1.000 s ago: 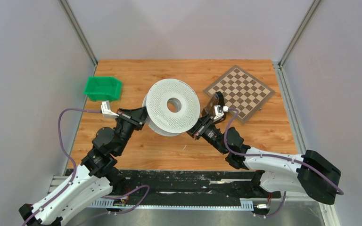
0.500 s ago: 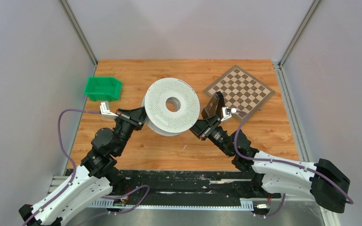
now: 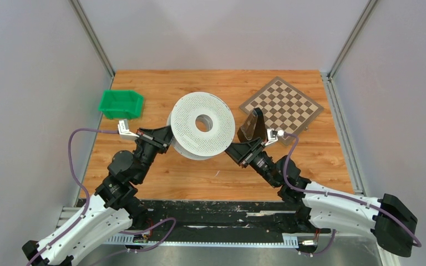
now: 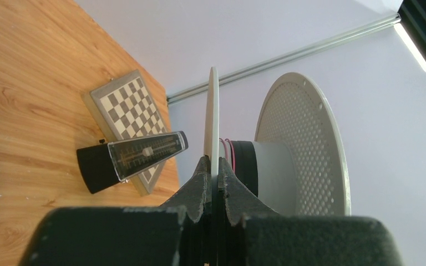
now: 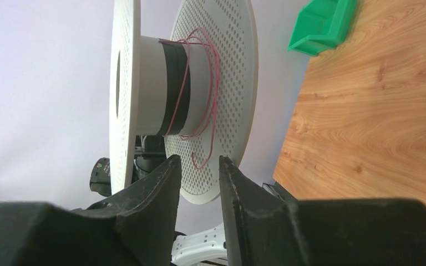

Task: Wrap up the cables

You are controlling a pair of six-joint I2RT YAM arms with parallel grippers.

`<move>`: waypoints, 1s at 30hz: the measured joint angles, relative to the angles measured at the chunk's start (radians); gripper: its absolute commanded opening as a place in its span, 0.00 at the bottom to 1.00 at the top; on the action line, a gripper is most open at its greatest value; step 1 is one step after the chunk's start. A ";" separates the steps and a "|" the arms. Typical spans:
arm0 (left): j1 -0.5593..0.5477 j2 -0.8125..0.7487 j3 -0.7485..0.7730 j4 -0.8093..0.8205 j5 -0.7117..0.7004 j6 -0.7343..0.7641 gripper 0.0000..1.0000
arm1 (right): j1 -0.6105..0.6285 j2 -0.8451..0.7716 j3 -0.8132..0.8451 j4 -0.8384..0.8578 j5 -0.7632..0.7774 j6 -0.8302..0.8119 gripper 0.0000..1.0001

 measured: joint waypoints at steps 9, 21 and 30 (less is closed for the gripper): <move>-0.001 -0.010 -0.002 0.010 -0.005 -0.017 0.00 | 0.000 -0.159 -0.043 -0.118 0.010 -0.047 0.46; -0.002 -0.013 -0.002 0.024 -0.008 -0.023 0.00 | 0.000 -0.403 -0.028 -0.244 0.039 -0.212 0.73; -0.002 0.005 -0.002 0.026 0.014 -0.025 0.00 | -0.004 -0.317 0.146 -0.243 -0.056 -0.306 0.77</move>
